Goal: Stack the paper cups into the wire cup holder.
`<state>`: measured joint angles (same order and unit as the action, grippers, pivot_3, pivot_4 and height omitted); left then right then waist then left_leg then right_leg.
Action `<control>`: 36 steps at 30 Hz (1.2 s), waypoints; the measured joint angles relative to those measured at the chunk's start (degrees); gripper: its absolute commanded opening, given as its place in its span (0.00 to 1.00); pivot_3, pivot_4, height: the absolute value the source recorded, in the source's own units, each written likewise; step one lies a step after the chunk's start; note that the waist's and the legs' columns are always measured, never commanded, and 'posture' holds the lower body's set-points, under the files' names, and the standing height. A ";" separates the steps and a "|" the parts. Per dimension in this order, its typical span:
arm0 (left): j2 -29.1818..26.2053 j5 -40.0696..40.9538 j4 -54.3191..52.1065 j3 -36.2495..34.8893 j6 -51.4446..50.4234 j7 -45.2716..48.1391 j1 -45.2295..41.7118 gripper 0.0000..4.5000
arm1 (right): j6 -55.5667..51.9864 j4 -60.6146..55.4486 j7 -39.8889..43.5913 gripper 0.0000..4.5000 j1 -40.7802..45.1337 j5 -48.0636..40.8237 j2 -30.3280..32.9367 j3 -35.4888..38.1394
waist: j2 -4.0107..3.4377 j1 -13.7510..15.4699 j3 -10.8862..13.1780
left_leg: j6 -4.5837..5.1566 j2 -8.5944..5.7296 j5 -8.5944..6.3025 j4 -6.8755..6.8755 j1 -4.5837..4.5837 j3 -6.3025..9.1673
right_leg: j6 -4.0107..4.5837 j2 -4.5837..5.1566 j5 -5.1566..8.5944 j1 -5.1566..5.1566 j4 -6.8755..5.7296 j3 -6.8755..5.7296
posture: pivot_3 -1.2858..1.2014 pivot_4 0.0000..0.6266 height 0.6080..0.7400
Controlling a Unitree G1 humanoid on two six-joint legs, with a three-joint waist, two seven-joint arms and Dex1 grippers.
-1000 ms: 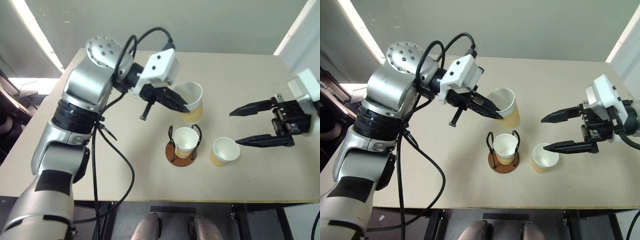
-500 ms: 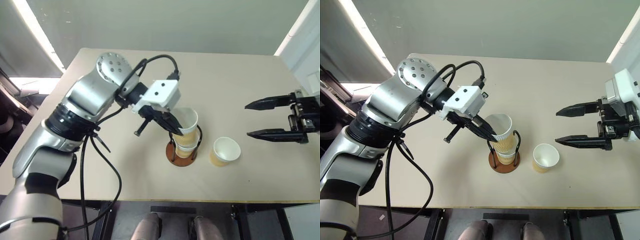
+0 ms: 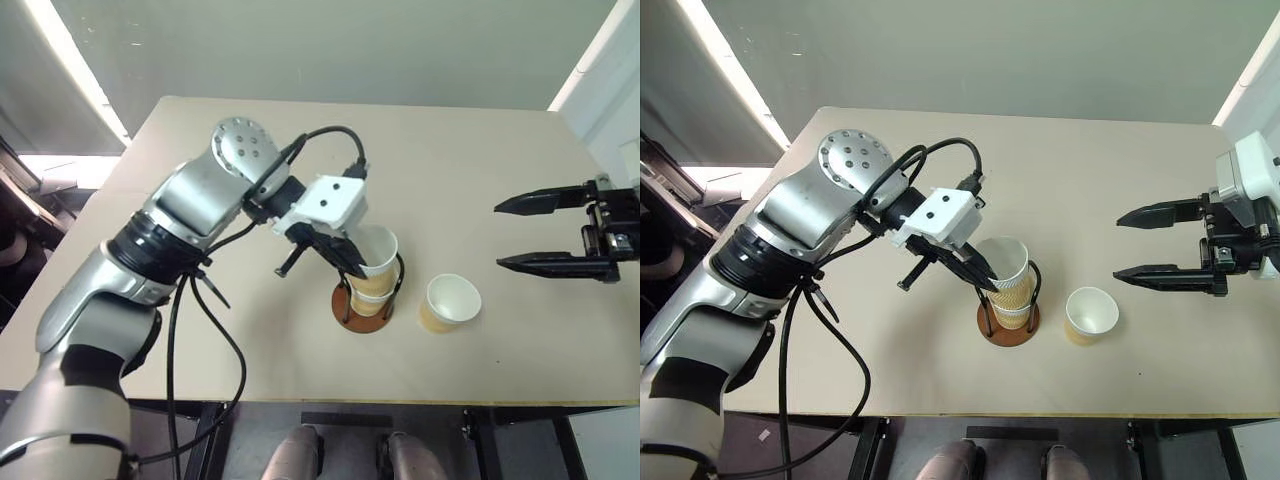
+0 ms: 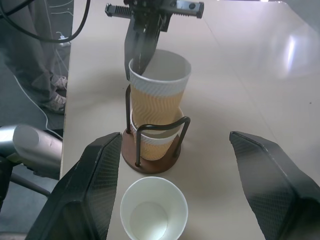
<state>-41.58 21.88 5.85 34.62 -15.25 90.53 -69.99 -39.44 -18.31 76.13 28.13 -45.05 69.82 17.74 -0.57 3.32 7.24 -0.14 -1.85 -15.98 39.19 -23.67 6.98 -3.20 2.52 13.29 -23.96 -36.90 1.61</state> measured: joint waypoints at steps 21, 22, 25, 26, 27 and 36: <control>2.14 5.45 0.97 -18.48 -15.07 -0.76 1.66 0.99 | -2.49 -9.78 -4.21 0.79 -6.49 4.75 7.15 -2.86 | 0.00 0.00 0.00 | 0.01 0.04 0.00 -0.01 0.01 -0.04 | -0.02 -0.02 -0.01 -0.01 0.00 0.00 | 0.52 0.24 1.00; 0.84 5.66 1.04 -20.18 -16.00 -1.01 1.93 0.99 | -2.39 -11.22 -4.70 0.79 -7.29 6.23 7.64 -4.12 | 0.00 -0.03 0.00 | 0.01 0.04 0.00 -0.01 0.02 -0.05 | -0.02 -0.01 -0.01 0.00 0.00 0.00 | 0.52 0.24 1.00; -1.97 5.82 0.22 -22.93 -17.11 -1.67 4.78 0.99 | -1.80 -14.04 -6.28 0.79 -7.53 9.58 7.77 -8.60 | -0.04 -0.17 -0.02 | 0.02 0.01 0.00 0.03 0.07 -0.06 | -0.05 0.00 -0.02 0.02 0.00 0.05 | 0.52 0.24 1.00; -3.01 5.77 -0.38 -23.54 -17.33 -1.97 6.59 0.99 | -1.59 -15.00 -6.87 0.79 -7.50 10.80 7.77 -10.39 | -0.03 -0.17 -0.02 | 0.03 0.02 0.01 0.03 0.08 -0.05 | -0.05 -0.01 -0.02 0.02 0.00 0.05 | 0.52 0.24 1.00; -3.75 5.76 -0.52 -23.81 -17.49 -2.10 7.89 0.99 | -1.53 -15.58 -7.21 0.79 -7.49 11.49 7.75 -11.79 | -0.03 -0.11 -0.02 | 0.04 0.01 0.02 0.06 0.07 -0.04 | -0.05 -0.01 -0.02 0.02 0.01 0.04 | 0.52 0.24 1.00; -9.79 6.54 -6.31 -28.16 -18.73 -2.98 15.41 0.99 | 0.00 -16.16 -8.39 0.79 -5.93 18.51 5.01 -21.87 | 0.00 -0.40 -0.01 | 0.13 0.02 0.01 0.10 0.07 -0.04 | -0.09 -0.02 -0.05 0.02 0.08 0.04 | 0.52 0.24 1.00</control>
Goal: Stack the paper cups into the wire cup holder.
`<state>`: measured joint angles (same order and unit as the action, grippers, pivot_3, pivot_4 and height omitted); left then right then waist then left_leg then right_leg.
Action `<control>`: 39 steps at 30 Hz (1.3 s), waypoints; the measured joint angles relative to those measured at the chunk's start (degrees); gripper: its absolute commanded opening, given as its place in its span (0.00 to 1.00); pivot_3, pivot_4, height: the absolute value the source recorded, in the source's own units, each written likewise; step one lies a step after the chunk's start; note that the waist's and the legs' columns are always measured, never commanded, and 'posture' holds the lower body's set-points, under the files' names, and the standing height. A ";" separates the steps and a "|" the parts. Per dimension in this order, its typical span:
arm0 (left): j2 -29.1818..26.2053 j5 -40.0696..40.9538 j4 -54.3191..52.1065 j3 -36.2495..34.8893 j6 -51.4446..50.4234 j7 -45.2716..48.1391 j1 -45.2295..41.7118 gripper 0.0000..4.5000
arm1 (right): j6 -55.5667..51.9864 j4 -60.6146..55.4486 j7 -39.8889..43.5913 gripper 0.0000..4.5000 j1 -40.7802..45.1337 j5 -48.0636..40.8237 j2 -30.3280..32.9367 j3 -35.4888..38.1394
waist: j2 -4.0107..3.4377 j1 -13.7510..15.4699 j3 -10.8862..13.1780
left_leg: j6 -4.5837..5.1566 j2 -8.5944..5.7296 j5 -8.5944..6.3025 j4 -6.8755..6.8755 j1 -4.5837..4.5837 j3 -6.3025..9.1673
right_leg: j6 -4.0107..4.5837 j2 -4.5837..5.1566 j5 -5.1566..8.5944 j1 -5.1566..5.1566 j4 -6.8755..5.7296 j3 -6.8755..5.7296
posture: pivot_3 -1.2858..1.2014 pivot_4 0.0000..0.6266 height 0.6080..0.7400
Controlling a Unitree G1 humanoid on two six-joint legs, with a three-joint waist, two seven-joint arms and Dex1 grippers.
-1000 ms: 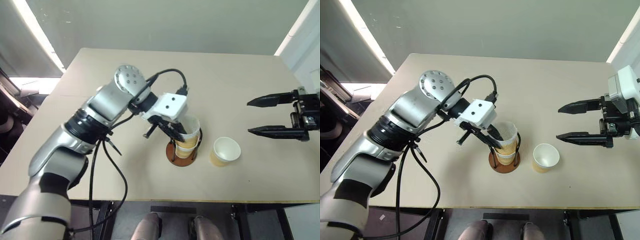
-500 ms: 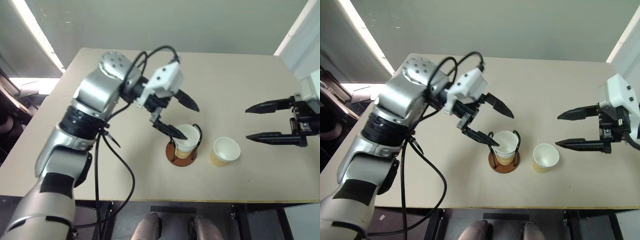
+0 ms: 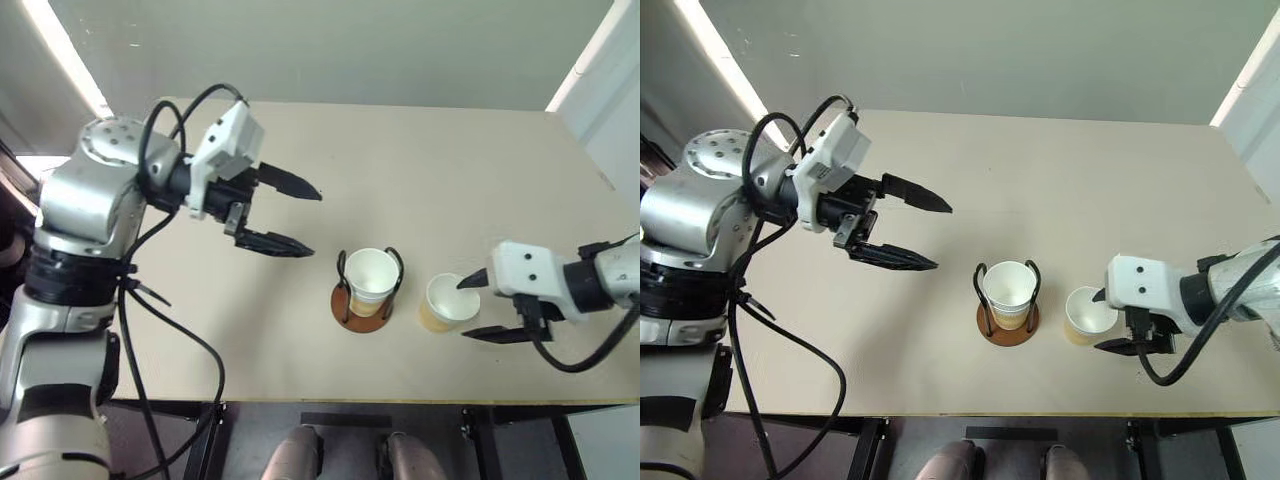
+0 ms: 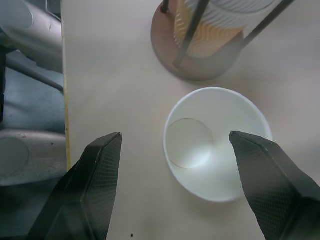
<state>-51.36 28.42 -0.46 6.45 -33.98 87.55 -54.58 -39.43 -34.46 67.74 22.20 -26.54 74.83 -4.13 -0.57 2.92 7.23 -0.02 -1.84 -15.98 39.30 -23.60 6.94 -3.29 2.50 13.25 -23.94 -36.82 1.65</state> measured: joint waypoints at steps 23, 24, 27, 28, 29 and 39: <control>-6.14 -3.99 0.55 -0.83 6.05 0.95 6.14 1.00 | 4.87 5.52 6.66 0.00 5.44 12.00 -5.68 -10.47 | 0.04 -0.11 -0.02 | 0.01 -0.01 0.01 0.00 -0.01 0.02 | 0.02 0.01 0.01 0.00 -0.01 0.00 | 0.52 0.24 1.00; -6.15 -4.00 0.57 -0.83 6.26 0.95 6.21 1.00 | 4.87 5.52 7.32 0.00 5.53 11.83 -5.09 -10.13 | 0.03 -0.11 -0.02 | 0.01 -0.01 0.01 0.00 -0.01 0.01 | 0.03 0.01 0.01 0.00 -0.01 0.00 | 0.52 0.24 1.00; -6.32 -4.59 1.64 -0.84 7.04 1.02 6.55 1.00 | 4.87 5.95 9.36 0.00 6.91 10.59 -2.69 -7.16 | 0.03 -0.11 -0.02 | 0.00 -0.01 0.01 -0.02 -0.01 0.02 | 0.03 0.01 0.01 0.00 0.00 0.00 | 0.52 0.24 1.00; -6.43 -5.10 2.00 -0.84 7.46 1.03 6.57 1.00 | 4.92 6.51 9.97 0.00 7.86 10.45 -1.99 -6.05 | 0.03 -0.12 -0.02 | 0.00 -0.01 0.01 -0.03 -0.01 0.01 | 0.04 0.01 0.02 0.00 0.01 0.01 | 0.52 0.24 1.00; -6.54 -5.27 2.44 -0.86 7.77 1.04 6.59 1.00 | 5.12 7.51 10.45 0.00 9.47 10.39 -1.44 -5.34 | 0.03 -0.14 -0.02 | 0.00 -0.01 0.01 -0.03 -0.01 0.01 | 0.04 0.01 0.02 0.00 0.00 0.01 | 0.52 0.24 1.00; -5.84 -5.84 3.92 -0.71 9.08 1.79 6.71 1.00 | 2.95 16.36 16.83 0.00 39.65 9.90 -7.21 -6.40 | 0.07 -0.74 -0.04 | 0.00 0.03 0.01 -0.19 -0.03 0.09 | 0.12 -0.03 0.06 -0.11 -0.02 -0.06 | 0.52 0.24 1.00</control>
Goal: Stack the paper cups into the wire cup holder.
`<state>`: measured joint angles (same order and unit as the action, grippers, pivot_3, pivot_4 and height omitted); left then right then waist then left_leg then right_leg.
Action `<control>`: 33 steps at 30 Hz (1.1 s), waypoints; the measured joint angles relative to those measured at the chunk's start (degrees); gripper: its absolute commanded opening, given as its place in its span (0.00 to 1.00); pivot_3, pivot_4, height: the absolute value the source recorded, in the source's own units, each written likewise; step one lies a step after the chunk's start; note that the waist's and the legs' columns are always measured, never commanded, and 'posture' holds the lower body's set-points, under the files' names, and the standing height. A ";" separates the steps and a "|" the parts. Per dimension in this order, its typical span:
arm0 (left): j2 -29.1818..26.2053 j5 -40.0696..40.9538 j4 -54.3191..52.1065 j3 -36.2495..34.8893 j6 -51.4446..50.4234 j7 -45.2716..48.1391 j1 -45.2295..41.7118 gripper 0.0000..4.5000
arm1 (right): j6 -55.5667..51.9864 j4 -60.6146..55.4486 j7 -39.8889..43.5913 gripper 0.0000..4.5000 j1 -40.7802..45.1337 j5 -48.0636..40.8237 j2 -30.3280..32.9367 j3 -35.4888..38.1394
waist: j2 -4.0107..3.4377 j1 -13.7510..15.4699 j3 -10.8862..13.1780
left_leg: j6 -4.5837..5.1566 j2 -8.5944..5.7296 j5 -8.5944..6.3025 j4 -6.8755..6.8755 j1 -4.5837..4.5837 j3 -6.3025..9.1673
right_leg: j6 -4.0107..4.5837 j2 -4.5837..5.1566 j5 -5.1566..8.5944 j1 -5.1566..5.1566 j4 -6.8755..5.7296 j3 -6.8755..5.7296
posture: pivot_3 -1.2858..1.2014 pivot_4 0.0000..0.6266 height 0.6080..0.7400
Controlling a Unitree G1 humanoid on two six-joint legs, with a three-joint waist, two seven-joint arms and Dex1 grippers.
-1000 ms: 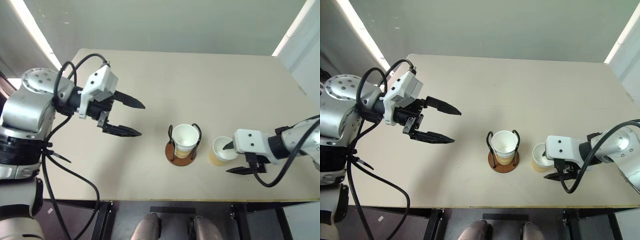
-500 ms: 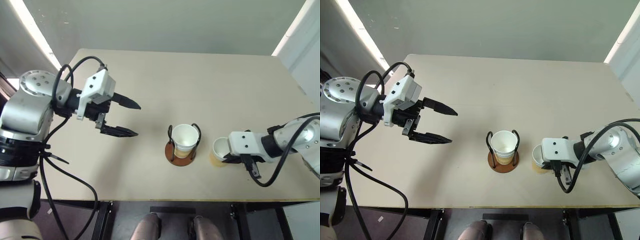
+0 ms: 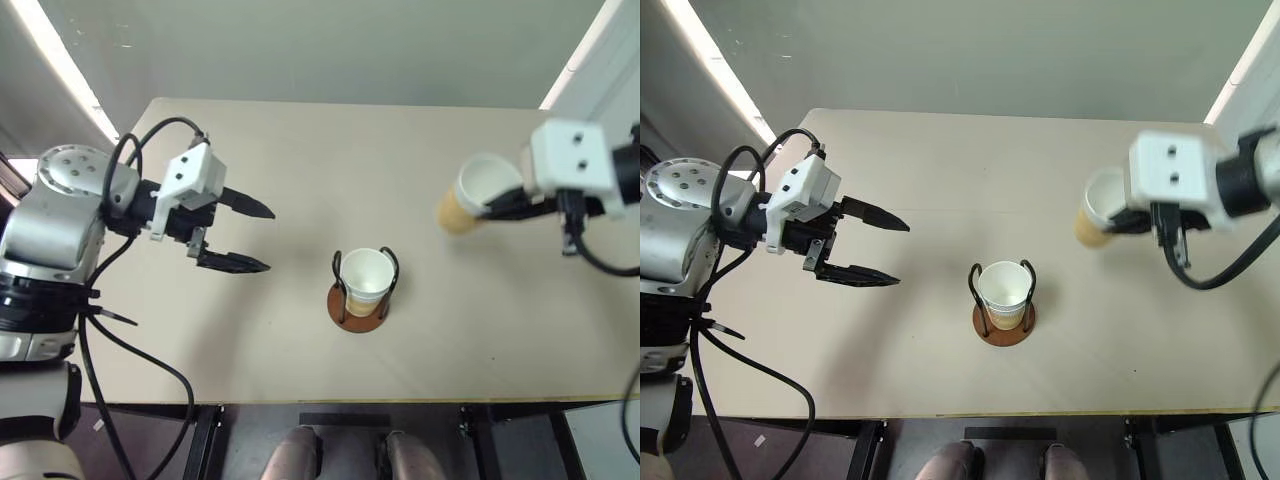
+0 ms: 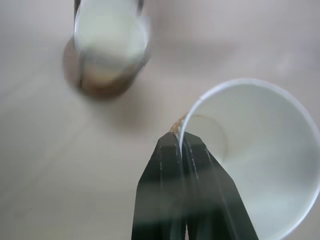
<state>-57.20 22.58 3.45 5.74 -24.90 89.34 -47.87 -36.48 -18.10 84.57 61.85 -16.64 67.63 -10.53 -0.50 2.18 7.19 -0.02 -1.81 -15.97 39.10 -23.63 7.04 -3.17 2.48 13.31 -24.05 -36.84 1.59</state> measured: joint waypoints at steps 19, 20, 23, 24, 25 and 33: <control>0.43 0.55 0.52 0.22 -0.43 0.78 -0.02 1.00 | -12.09 -7.16 -0.41 0.00 7.63 -2.30 -14.90 -10.39 | -0.01 -0.14 0.01 | -0.03 -0.04 0.03 0.05 -0.21 0.08 | 0.04 0.01 0.02 -0.15 0.05 -0.05 | 0.52 0.24 1.00; 0.43 0.57 0.50 0.22 -0.49 0.79 -0.02 1.00 | -12.13 -7.17 -0.42 0.00 7.62 -2.30 -14.89 -10.39 | -0.01 -0.14 0.01 | -0.03 -0.04 0.02 0.06 -0.22 0.08 | 0.04 0.01 0.02 -0.15 0.05 -0.05 | 0.52 0.24 1.00; 0.43 0.62 0.20 0.22 -0.60 0.78 -0.02 1.00 | -12.03 -7.22 -0.35 0.00 7.36 -2.18 -14.68 -10.75 | -0.01 -0.14 0.01 | -0.03 -0.04 0.02 0.05 -0.21 0.07 | 0.04 0.01 0.02 -0.15 0.04 -0.05 | 0.52 0.24 1.00; 0.43 0.65 0.05 0.22 -0.63 0.78 -0.02 1.00 | -11.94 -7.26 -0.28 0.00 7.17 -2.12 -14.47 -10.98 | -0.01 -0.14 0.01 | -0.03 -0.04 0.03 0.05 -0.21 0.07 | 0.04 0.01 0.02 -0.15 0.04 -0.05 | 0.52 0.24 1.00; 0.44 0.68 -0.06 0.22 -0.66 0.78 -0.02 1.00 | -11.77 -7.31 -0.19 0.00 6.98 -2.03 -14.24 -11.12 | -0.01 -0.14 0.01 | -0.03 -0.04 0.03 0.05 -0.22 0.08 | 0.04 0.01 0.02 -0.15 0.04 -0.05 | 0.52 0.24 1.00; 0.79 0.73 -1.07 0.22 -1.55 0.77 -0.02 1.00 | -10.32 -8.67 0.53 0.13 5.34 -1.12 -12.64 -13.05 | -0.01 -0.19 0.01 | -0.03 -0.04 0.03 0.06 -0.22 0.07 | 0.03 0.01 0.02 -0.15 0.03 -0.04 | 0.52 0.24 1.00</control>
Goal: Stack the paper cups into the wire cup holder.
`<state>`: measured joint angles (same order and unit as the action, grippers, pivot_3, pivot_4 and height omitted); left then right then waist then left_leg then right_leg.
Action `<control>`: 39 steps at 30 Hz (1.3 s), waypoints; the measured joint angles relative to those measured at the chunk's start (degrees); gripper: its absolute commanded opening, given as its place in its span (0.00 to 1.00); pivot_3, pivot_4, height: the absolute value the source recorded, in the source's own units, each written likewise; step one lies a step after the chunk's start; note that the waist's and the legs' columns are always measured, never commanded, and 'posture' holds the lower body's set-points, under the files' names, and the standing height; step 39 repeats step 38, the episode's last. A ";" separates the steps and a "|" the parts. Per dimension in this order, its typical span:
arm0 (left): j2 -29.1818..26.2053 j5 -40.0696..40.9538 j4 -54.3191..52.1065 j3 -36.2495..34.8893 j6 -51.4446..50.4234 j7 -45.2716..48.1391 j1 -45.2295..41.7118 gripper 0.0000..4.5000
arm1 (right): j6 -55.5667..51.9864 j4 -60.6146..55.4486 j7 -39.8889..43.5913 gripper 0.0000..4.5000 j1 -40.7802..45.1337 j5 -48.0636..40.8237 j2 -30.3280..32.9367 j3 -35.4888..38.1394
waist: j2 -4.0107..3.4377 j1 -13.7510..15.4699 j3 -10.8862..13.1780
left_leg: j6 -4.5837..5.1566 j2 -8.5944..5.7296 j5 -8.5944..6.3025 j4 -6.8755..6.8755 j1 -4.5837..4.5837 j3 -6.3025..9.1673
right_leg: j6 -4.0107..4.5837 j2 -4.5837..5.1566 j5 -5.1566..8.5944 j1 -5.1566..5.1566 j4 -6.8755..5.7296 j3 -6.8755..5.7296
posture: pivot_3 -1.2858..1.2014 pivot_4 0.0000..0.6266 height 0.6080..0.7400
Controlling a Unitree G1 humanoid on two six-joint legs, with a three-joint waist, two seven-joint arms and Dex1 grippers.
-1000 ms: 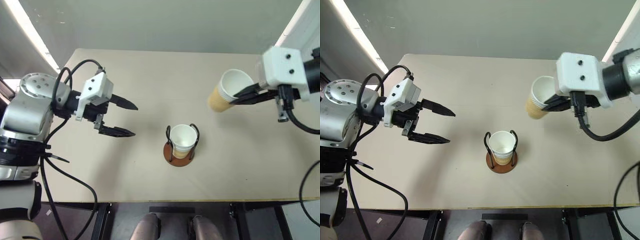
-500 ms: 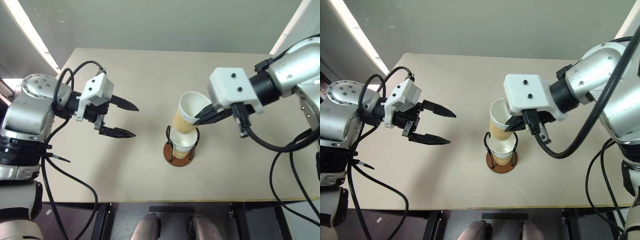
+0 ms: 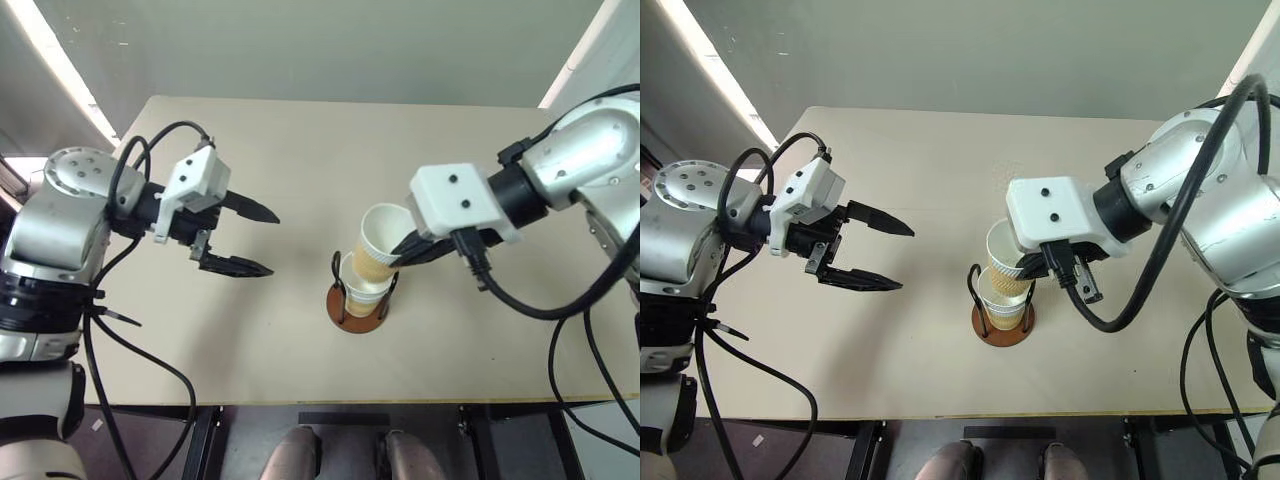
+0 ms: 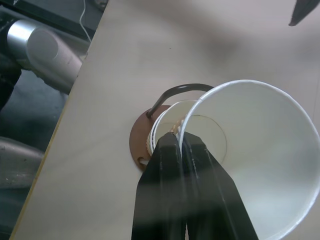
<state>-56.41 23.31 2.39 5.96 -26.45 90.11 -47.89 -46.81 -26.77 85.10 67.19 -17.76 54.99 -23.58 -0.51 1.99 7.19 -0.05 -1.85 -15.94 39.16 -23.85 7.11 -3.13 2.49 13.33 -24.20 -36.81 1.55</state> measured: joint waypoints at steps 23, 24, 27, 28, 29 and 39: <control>1.35 2.88 -3.97 -2.01 -7.08 -4.92 2.22 1.00 | -8.23 15.76 -21.57 0.75 -10.73 -7.33 -6.26 25.60 | 0.13 0.14 -0.06 | -0.11 -0.02 0.07 -0.03 0.02 -0.01 | -0.03 0.02 -0.03 0.03 0.02 0.01 | 0.52 0.24 1.00; 1.52 3.13 -4.31 -2.64 -7.59 -6.01 2.84 1.00 | -7.50 17.17 -22.57 0.75 -12.73 -7.18 -6.37 26.09 | 0.13 0.13 -0.06 | -0.11 -0.02 0.07 0.00 0.02 -0.02 | -0.05 0.02 -0.04 0.05 0.01 0.01 | 0.52 0.24 1.00; 2.19 4.23 -5.02 -4.82 -9.33 -10.08 5.23 1.00 | -3.87 23.60 -26.85 0.75 -17.85 -5.61 -7.91 27.45 | 0.09 0.11 -0.04 | -0.14 -0.02 0.09 0.00 0.09 -0.07 | -0.05 0.02 -0.04 0.00 -0.10 0.05 | 0.52 0.24 1.00; 2.31 4.41 -5.20 -5.54 -9.86 -11.31 6.02 1.00 | -2.33 25.15 -28.35 0.75 -18.78 -5.28 -8.64 27.92 | 0.08 0.09 -0.03 | -0.17 -0.01 0.11 -0.05 0.11 -0.08 | -0.05 0.02 -0.04 -0.01 -0.12 0.06 | 0.52 0.24 1.00; 2.36 4.55 -5.33 -6.08 -10.19 -12.33 6.68 1.00 | -0.92 26.42 -29.71 0.75 -19.32 -4.83 -9.29 28.35 | 0.07 0.09 -0.03 | -0.18 0.00 0.11 -0.07 0.13 -0.09 | -0.04 0.02 -0.03 -0.03 -0.12 0.06 | 0.52 0.24 1.00; 3.52 6.07 -7.30 -14.11 -12.64 -23.79 16.74 1.00 | 3.80 29.21 -37.00 0.75 -29.18 -5.67 -12.49 34.57 | 0.07 0.13 -0.03 | -0.18 -0.02 0.12 -0.08 0.13 -0.10 | -0.04 0.01 -0.04 0.03 -0.12 0.05 | 0.52 0.24 1.00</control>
